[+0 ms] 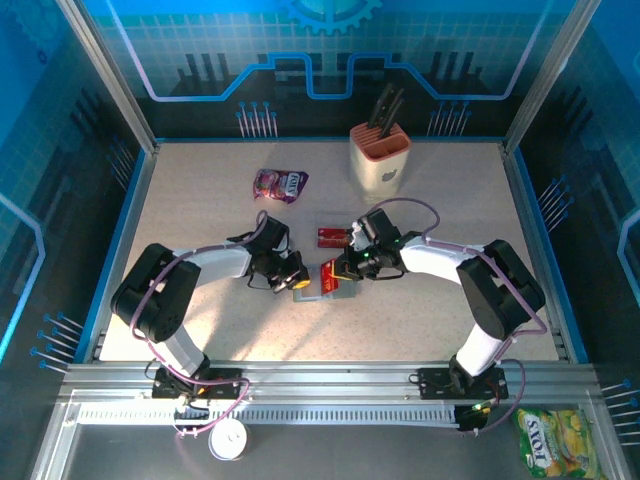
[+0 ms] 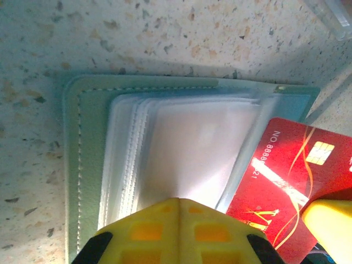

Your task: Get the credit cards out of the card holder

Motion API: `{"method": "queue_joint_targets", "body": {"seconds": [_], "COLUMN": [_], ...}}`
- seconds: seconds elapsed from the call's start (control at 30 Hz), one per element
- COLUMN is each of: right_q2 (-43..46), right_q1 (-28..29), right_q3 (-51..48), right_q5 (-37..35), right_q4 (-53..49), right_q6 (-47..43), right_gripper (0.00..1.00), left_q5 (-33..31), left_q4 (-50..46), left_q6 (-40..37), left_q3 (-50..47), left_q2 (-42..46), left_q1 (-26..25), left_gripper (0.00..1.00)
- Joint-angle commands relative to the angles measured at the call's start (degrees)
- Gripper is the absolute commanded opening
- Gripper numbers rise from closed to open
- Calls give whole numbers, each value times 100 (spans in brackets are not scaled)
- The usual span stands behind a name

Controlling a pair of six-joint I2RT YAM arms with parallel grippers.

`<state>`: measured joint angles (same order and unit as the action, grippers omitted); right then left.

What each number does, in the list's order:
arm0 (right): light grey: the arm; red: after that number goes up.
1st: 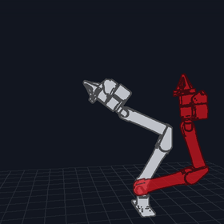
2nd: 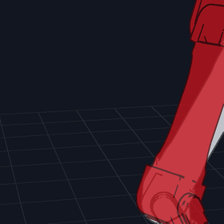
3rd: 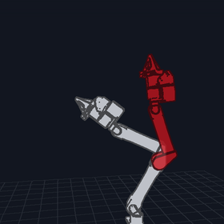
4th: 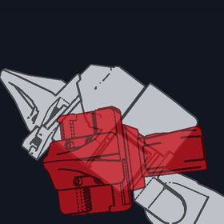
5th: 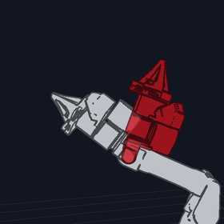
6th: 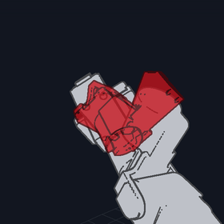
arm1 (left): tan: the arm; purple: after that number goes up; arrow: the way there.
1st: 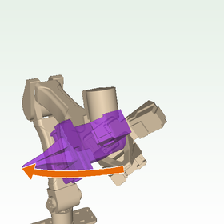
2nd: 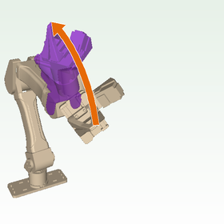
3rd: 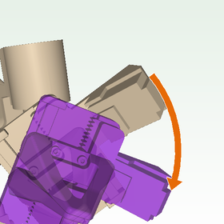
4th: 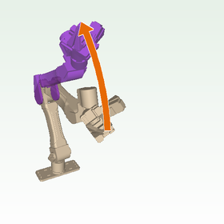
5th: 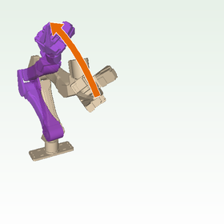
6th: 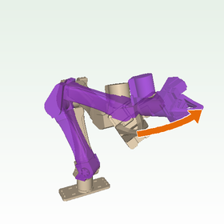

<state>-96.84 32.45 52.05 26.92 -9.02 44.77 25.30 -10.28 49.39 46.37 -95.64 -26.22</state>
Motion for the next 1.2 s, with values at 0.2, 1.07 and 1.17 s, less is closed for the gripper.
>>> {"method": "queue_joint_targets", "body": {"seconds": [0.2,1.07,1.17], "right_q2": [253,-1633,-1863], "right_q1": [-151,-371,-371], "right_q3": [758,4490,4923], "right_q5": [-274,-1187,-1370], "right_q4": [-1336,-5228,-5522], "right_q6": [-1046,-7416,-8010], "right_gripper": [6,0,0], "left_q5": [6,-201,-183], "left_q4": [-211,-1242,-1371], "left_q6": [45,-149,-157], "left_q3": [312,941,1010], "left_q2": [185,702,779], "left_q1": [-32,180,252], "left_gripper": [0,1,2]}}
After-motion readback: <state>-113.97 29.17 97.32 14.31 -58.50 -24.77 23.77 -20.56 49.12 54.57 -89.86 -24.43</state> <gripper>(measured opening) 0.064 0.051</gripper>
